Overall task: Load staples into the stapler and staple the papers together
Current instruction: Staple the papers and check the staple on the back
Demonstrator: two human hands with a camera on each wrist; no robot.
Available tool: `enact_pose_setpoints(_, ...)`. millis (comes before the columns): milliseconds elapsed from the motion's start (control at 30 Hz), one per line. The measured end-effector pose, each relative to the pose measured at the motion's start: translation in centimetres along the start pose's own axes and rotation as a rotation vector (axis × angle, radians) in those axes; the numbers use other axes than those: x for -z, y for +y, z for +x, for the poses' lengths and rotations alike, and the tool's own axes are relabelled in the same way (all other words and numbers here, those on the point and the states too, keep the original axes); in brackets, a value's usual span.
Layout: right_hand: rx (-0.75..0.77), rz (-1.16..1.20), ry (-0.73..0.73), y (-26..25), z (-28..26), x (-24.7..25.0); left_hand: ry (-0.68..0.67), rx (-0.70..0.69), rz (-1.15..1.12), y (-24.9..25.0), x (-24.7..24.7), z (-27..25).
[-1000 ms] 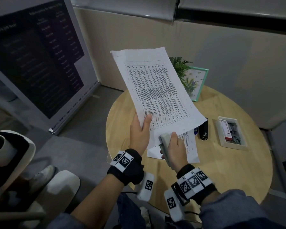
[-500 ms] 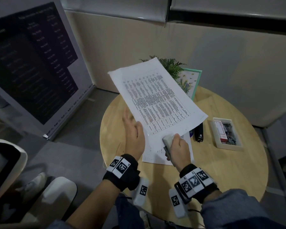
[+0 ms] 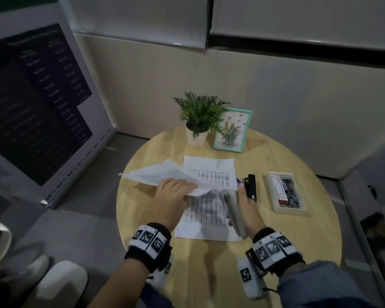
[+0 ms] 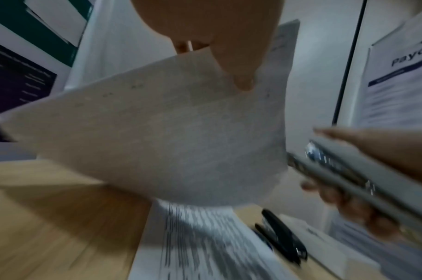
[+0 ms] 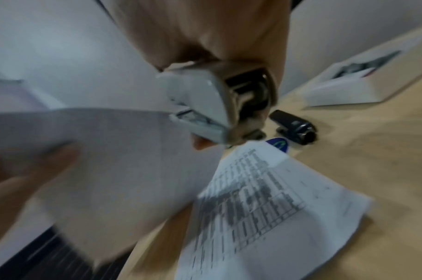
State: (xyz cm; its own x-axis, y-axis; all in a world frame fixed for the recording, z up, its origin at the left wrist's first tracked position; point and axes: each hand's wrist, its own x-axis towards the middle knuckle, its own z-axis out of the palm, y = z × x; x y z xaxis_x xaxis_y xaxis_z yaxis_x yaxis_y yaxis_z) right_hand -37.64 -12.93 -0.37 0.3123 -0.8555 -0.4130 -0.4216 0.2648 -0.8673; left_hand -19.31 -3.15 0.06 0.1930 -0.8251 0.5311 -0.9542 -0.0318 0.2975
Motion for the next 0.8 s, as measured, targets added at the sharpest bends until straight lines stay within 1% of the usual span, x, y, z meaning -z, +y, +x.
enact_pose_setpoints(100,-0.196,0.102,0.07,1.8,3.8,3.6,0.039,0.091,-0.049,0.8,1.7,2.2)
enact_pose_setpoints(133,-0.257,0.078,0.074,2.3,5.2,4.7,0.028,0.131,-0.051,1.2,2.2,2.8)
enact_pose_setpoints(167,-0.292,-0.001,0.082,2.3,6.3,5.6,0.016,0.186,-0.053,1.5,2.6,3.5)
enact_pose_setpoints(233,-0.273,-0.172,0.12,2.6,8.8,6.9,0.001,0.322,-0.103,1.7,3.0,4.6)
enact_pose_setpoints(267,-0.251,-0.224,0.154,2.7,9.8,7.3,-0.007,0.401,-0.191,1.7,3.1,5.0)
enact_pose_setpoints(333,-0.202,-0.311,0.207,2.9,12.1,7.5,0.02,0.545,-0.5,1.8,3.3,5.8)
enact_pose_setpoints(400,-0.157,-0.444,0.209,3.2,14.2,7.4,0.022,0.654,-0.734,2.5,3.6,6.8)
enact_pose_setpoints(500,-0.183,-0.616,0.174,4.0,15.9,6.9,0.024,0.749,-0.869,3.4,4.1,7.9)
enact_pose_setpoints(633,-0.191,-0.588,0.195,4.4,15.6,6.9,0.032,0.798,-0.948,4.2,4.7,8.8)
enact_pose_setpoints(667,-0.17,-0.585,0.193,3.8,15.0,7.1,0.033,0.804,-0.968,4.5,4.9,9.0)
enact_pose_setpoints(700,-0.103,-0.568,0.215,2.7,14.3,7.3,0.038,0.806,-0.988,4.8,5.2,9.3)
enact_pose_setpoints(733,0.013,-0.502,0.265,1.2,13.4,7.7,0.043,0.804,-1.001,5.1,5.6,9.6)
enact_pose_setpoints(800,0.335,-0.205,0.401,-3.6,10.5,8.6,0.051,0.769,-1.006,6.0,6.6,10.3)
